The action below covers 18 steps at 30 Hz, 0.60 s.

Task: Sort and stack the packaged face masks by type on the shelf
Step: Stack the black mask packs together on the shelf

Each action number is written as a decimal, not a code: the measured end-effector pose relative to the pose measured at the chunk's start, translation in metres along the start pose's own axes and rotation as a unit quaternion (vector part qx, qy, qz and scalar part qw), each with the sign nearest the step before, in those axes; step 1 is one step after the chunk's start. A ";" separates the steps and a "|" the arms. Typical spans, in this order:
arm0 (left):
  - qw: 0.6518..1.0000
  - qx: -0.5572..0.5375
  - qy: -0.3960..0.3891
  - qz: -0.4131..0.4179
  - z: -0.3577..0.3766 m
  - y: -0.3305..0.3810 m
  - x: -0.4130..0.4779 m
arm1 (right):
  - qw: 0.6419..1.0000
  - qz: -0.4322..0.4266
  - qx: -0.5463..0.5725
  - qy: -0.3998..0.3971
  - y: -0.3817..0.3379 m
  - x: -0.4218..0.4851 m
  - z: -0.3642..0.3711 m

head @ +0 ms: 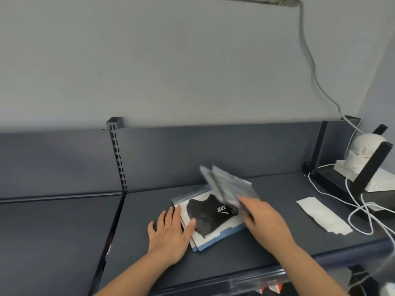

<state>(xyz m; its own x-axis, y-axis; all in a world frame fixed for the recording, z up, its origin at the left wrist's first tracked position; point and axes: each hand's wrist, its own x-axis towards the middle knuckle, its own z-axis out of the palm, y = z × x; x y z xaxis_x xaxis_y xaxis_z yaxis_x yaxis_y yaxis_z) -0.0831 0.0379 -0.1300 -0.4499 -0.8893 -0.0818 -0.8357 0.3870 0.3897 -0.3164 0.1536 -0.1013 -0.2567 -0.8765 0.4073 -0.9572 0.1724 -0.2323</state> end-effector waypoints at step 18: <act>0.986 -0.148 0.073 0.027 -0.004 -0.012 -0.003 | 0.953 0.199 0.193 -0.123 -0.012 0.009 0.013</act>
<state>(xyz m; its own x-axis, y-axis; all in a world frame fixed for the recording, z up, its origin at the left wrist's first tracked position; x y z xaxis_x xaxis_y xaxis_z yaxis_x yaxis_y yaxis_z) -0.0705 0.0353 -0.1309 -0.4231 -0.9033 0.0705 -0.6737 0.3656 0.6422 -0.3059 0.1382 -0.1063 -0.5041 -0.8636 0.0117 -0.6586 0.3756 -0.6521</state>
